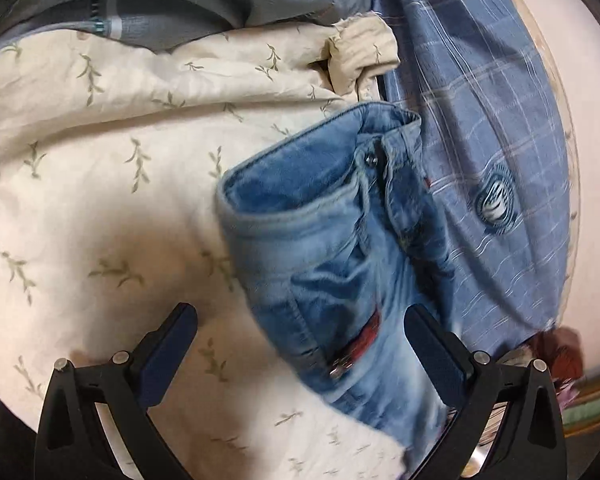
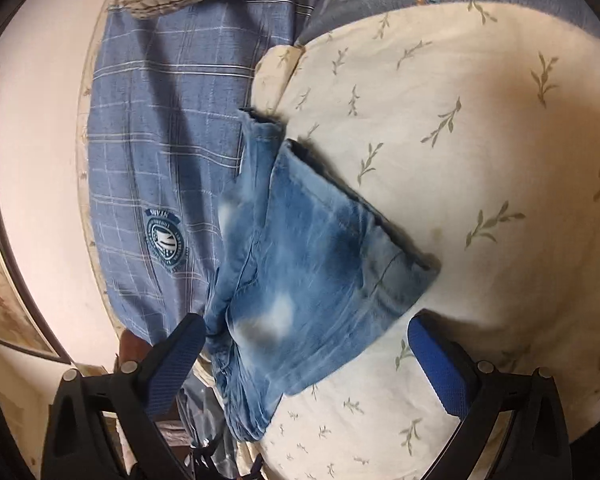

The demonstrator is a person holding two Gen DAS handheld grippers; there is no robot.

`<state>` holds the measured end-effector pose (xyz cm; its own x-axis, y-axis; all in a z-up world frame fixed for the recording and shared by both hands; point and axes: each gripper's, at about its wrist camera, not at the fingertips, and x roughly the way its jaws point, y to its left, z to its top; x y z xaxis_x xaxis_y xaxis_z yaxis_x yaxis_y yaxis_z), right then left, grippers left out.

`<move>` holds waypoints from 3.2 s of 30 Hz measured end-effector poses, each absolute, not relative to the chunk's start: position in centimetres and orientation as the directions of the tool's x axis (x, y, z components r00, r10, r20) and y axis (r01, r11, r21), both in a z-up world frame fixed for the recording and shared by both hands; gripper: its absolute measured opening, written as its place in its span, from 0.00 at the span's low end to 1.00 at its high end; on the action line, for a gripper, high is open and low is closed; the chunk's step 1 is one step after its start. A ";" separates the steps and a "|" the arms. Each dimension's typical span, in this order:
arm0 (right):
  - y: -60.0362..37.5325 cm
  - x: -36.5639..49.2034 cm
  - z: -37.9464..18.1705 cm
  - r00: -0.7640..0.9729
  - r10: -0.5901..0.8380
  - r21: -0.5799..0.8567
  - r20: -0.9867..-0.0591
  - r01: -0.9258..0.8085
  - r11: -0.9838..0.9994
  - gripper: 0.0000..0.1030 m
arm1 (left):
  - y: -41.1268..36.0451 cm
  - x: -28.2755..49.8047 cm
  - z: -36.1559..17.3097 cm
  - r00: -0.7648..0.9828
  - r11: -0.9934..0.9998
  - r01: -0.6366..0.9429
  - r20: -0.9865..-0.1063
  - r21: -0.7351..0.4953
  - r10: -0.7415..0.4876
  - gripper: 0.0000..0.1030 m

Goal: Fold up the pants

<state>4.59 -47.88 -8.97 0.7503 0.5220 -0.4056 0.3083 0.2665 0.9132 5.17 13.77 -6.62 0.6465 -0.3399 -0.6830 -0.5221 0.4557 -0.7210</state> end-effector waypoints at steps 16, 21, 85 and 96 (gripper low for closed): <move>-47.1 5.0 -2.9 0.713 0.395 0.751 -0.580 0.280 0.598 0.06 | 12.4 3.2 3.3 0.705 0.678 -0.440 -0.694 -0.590 -0.146 0.08; -47.8 1.7 1.9 0.741 0.320 0.674 -0.590 0.235 0.700 0.06 | 11.8 -1.6 5.5 0.725 0.753 -0.401 -0.683 -0.522 -0.088 0.09; -50.4 18.2 1.4 0.608 0.252 0.421 -0.753 0.152 0.894 0.79 | 12.4 18.9 -0.1 0.603 0.907 -0.316 -0.797 -0.278 -0.035 0.73; -49.6 25.6 2.1 0.620 0.303 0.456 -0.723 0.100 0.884 0.78 | 16.9 26.4 -1.1 0.583 0.779 -0.370 -0.779 -0.506 -0.229 0.73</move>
<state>25.64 -49.56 2.07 0.6204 0.3032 -0.7233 0.0999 0.8842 0.4563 26.36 16.92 -1.09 0.5831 -0.2291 -0.7794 -0.3703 0.7790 -0.5060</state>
